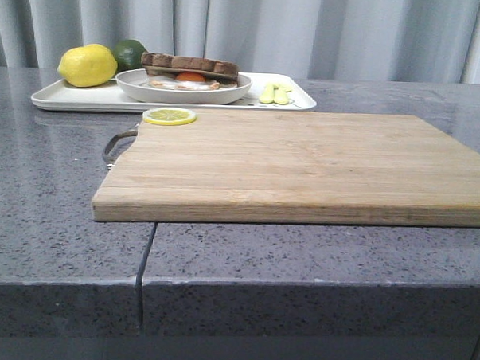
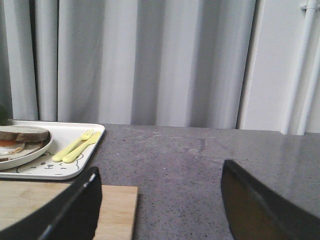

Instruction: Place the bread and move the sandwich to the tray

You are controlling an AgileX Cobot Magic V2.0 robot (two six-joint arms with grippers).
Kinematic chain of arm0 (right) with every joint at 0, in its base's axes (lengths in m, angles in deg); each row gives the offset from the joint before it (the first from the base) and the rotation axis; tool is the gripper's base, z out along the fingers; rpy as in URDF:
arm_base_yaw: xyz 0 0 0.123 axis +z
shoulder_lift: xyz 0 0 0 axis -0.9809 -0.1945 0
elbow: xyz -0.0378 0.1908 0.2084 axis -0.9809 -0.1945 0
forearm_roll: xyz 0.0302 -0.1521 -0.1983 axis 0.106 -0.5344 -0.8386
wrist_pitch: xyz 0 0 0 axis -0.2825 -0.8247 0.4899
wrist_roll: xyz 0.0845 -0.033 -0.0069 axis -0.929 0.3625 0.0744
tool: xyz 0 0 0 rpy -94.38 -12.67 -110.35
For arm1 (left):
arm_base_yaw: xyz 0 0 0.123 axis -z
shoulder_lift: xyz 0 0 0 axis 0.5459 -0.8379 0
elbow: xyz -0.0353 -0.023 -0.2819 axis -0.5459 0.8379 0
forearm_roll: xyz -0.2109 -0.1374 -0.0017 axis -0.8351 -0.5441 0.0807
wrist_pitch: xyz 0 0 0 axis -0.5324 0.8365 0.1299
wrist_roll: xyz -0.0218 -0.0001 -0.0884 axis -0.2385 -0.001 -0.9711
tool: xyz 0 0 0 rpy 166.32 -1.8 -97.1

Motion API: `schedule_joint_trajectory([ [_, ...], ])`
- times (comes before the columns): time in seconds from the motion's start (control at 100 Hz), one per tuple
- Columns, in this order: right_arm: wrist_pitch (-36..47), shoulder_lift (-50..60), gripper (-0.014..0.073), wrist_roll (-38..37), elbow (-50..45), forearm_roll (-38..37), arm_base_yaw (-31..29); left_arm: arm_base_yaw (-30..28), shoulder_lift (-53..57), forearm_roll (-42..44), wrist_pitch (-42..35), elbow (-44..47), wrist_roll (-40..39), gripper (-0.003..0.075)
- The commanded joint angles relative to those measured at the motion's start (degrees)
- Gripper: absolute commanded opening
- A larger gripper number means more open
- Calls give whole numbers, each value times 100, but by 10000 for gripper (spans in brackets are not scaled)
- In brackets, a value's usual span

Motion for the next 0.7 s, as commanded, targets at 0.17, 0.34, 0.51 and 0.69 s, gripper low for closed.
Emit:
schedule_joint_trajectory([
  [0.17, 470, 6, 508, 26, 146, 19, -48, 480, 1378, 27, -660, 762, 231, 337],
  [0.34, 470, 6, 508, 26, 146, 70, -48, 786, 2296, 27, -1732, 2113, 297, 337],
  [0.51, 470, 6, 508, 26, 146, 70, -48, 990, 3419, 27, -3010, 4003, 297, 337],
  [0.69, 470, 6, 508, 26, 146, 70, -48, 1121, 4579, 17, -4422, 5987, 297, 337],
])
